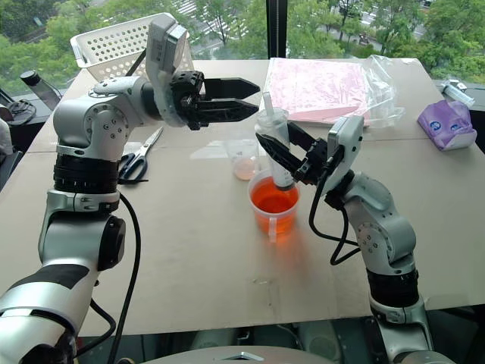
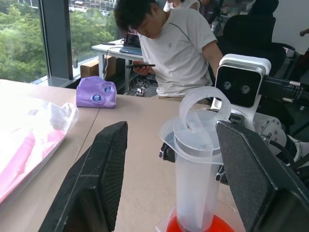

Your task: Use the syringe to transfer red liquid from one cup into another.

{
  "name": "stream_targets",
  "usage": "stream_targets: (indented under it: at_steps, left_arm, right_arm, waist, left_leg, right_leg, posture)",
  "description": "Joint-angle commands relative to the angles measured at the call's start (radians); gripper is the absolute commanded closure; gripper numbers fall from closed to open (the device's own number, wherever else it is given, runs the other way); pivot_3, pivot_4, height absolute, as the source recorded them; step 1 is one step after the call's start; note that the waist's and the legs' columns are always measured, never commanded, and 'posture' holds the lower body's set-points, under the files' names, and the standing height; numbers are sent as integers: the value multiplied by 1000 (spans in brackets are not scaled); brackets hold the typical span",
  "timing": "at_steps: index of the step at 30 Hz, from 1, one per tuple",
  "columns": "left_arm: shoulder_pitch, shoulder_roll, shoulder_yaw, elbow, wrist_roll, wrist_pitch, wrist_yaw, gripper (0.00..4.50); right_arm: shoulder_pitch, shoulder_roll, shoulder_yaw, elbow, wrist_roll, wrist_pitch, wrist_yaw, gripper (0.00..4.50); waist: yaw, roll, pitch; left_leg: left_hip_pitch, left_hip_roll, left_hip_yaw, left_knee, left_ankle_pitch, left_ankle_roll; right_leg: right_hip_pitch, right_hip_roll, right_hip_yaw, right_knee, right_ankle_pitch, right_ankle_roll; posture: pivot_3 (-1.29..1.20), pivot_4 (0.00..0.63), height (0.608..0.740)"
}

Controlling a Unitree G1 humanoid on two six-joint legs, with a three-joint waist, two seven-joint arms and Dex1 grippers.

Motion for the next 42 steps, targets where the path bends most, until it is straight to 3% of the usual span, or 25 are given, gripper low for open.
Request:
stream_targets:
  at_steps: [1,8,11,15,16,42]
  left_arm:
    - [-36,-10,15,-20,-3,-15,3,1589]
    - [-50,-45,14,2,14,-27,14,1589]
    - [-52,-51,16,0,16,-28,12,2500]
    - [-46,-59,8,-25,12,-25,8,4302]
    - [-44,-62,8,-37,9,-19,10,4411]
    - [-86,-52,48,-35,-8,-11,23,4411]
  right_arm:
    - [-16,-5,-6,-23,19,-18,8,2990]
    - [-13,-7,5,-28,16,-17,10,2990]
    - [-10,-3,11,-29,15,-19,10,2990]
    - [-10,0,15,-23,12,-23,13,2990]
    - [-10,0,15,-21,11,-25,14,2990]
    - [85,14,71,19,-3,-83,33,2990]
  waist:
    - [0,0,0]
    - [0,0,0]
    - [0,0,0]
    - [0,0,0]
    - [0,0,0]
    - [0,0,0]
  left_leg:
    - [0,0,0,0,0,0]
    - [0,0,0,0,0,0]
    - [0,0,0,0,0,0]
    - [0,0,0,0,0,0]
    - [0,0,0,0,0,0]
    - [0,0,0,0,0,0]
  right_leg:
    - [0,0,0,0,0,0]
    - [0,0,0,0,0,0]
    - [0,0,0,0,0,0]
    - [0,0,0,0,0,0]
    - [0,0,0,0,0,0]
    - [0,0,0,0,0,0]
  posture:
    - [0,150,740]
    - [0,150,740]
    - [0,150,740]
    - [0,150,740]
    - [0,150,740]
    - [0,150,740]
